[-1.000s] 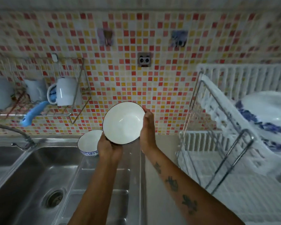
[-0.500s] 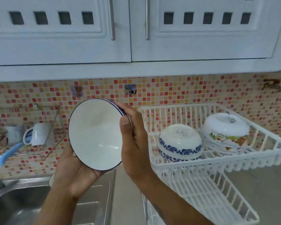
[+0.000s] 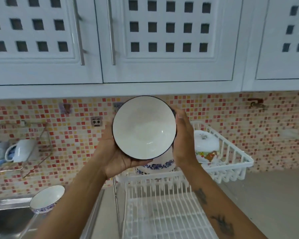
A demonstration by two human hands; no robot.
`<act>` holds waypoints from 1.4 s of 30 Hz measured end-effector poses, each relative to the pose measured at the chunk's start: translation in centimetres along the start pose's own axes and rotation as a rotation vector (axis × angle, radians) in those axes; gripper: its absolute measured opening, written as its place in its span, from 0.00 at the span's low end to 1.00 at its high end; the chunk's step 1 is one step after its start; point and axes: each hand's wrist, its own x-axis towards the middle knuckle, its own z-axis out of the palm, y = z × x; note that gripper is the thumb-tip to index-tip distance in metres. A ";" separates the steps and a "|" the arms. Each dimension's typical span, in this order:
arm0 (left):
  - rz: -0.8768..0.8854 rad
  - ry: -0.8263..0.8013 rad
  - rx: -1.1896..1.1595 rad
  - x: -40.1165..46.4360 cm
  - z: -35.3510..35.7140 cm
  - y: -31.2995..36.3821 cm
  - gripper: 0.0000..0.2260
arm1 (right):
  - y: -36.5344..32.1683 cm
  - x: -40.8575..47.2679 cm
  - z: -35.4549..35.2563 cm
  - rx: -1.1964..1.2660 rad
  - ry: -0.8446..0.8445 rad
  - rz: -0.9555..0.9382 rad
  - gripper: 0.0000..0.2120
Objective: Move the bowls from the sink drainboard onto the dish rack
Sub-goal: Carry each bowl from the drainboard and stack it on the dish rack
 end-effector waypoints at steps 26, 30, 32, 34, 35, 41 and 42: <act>0.610 0.317 1.182 6.2 -1.5 -4.8 0.35 | 4.8 6.3 -5.7 -0.428 -0.219 0.898 0.25; 0.579 0.306 1.233 6.2 -1.9 -5.2 0.36 | 5.8 5.5 -5.3 -0.337 -0.229 0.949 0.24; 0.562 0.305 1.259 6.3 -2.1 -5.4 0.37 | 5.9 5.4 -5.2 -0.372 -0.260 0.940 0.23; 0.520 0.292 1.309 6.4 -2.2 -5.5 0.37 | 6.1 5.4 -5.2 -0.427 -0.277 0.941 0.22; 0.501 0.287 1.340 6.4 -2.2 -5.6 0.38 | 6.2 5.4 -5.3 -0.468 -0.281 0.942 0.22; 0.415 0.248 1.440 6.9 -2.4 -5.9 0.39 | 7.0 5.4 -5.6 -0.596 -0.287 0.948 0.22; 0.390 0.244 1.451 6.9 -2.4 -5.8 0.39 | 7.1 5.3 -5.6 -0.611 -0.290 0.949 0.22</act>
